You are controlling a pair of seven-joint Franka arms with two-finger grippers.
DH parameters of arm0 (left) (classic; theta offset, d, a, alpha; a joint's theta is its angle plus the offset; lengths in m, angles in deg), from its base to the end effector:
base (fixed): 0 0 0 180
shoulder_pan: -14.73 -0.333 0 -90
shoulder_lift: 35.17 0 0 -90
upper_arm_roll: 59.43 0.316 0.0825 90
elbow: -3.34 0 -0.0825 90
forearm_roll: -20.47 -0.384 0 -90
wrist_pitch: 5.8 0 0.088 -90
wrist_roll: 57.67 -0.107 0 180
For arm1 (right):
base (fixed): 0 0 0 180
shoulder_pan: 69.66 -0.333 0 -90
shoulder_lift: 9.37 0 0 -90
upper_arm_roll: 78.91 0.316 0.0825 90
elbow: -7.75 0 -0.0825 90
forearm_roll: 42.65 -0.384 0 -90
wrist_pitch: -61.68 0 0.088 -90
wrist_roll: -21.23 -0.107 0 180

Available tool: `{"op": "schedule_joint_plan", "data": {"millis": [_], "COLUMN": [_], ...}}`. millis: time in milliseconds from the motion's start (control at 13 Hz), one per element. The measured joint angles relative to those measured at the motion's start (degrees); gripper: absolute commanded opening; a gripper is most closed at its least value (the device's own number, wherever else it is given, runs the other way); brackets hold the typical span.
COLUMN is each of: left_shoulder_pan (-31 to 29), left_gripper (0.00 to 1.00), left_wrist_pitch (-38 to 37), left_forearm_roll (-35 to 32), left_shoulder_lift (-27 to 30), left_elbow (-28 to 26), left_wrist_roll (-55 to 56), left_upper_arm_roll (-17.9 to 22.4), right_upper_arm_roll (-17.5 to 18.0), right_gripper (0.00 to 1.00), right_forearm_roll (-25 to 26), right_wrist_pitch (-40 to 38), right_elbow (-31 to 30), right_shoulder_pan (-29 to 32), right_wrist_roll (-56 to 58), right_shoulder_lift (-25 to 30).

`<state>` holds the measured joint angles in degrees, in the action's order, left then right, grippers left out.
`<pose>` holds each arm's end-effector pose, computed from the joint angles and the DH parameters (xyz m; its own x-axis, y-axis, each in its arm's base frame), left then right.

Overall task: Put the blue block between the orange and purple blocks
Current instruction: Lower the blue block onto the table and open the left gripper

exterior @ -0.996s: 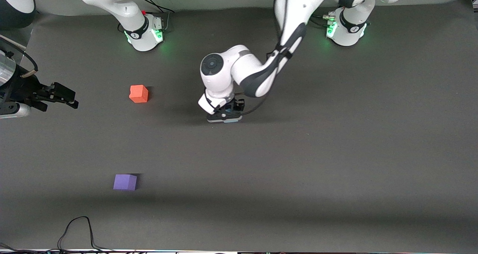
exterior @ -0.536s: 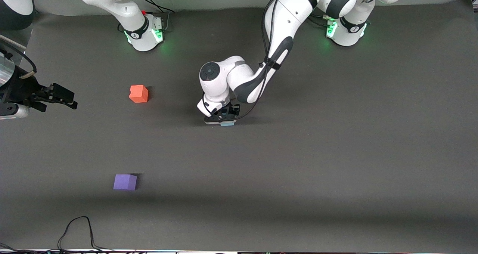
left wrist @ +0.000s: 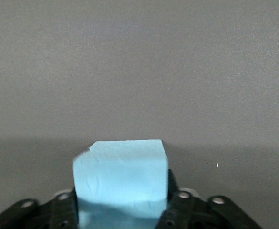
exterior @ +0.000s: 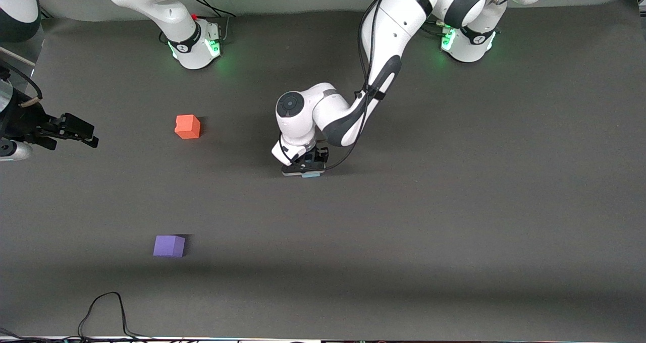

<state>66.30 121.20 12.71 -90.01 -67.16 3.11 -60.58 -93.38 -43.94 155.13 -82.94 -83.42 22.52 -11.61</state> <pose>0.4659 -0.5980 0.1886 0.9932 0.0680 0.0946 0.0705 -0.9972 -0.0232 0.5712 -0.0021 0.6028 0.9999 0.0091 0.0106 0.0092 -0.9999 -0.0125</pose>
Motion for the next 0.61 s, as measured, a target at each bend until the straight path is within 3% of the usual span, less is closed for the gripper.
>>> {"op": "schedule_joint_plan", "data": {"millis": [383,613], "left_shoulder_pan": [-0.72,-5.63], "left_gripper": [1.0,1.0], "left_wrist_pitch": [-0.78,-6.14], "left_forearm_roll": [0.29,3.94], "left_shoulder_lift": [0.89,6.19], "left_elbow": [1.87,3.49], "left_wrist_roll": [0.06,-3.0], "left_upper_arm_roll": [-0.02,-0.65], "right_upper_arm_roll": [0.03,0.07], "right_gripper": [1.0,1.0], "right_forearm_roll": [0.94,0.94], "right_wrist_pitch": [-0.14,-0.13], "right_elbow": [-0.07,-0.09], "right_shoulder_pan": [-0.06,-0.17], "right_wrist_roll": [2.79,2.84], "right_shoulder_lift": [-0.19,-0.66]}}
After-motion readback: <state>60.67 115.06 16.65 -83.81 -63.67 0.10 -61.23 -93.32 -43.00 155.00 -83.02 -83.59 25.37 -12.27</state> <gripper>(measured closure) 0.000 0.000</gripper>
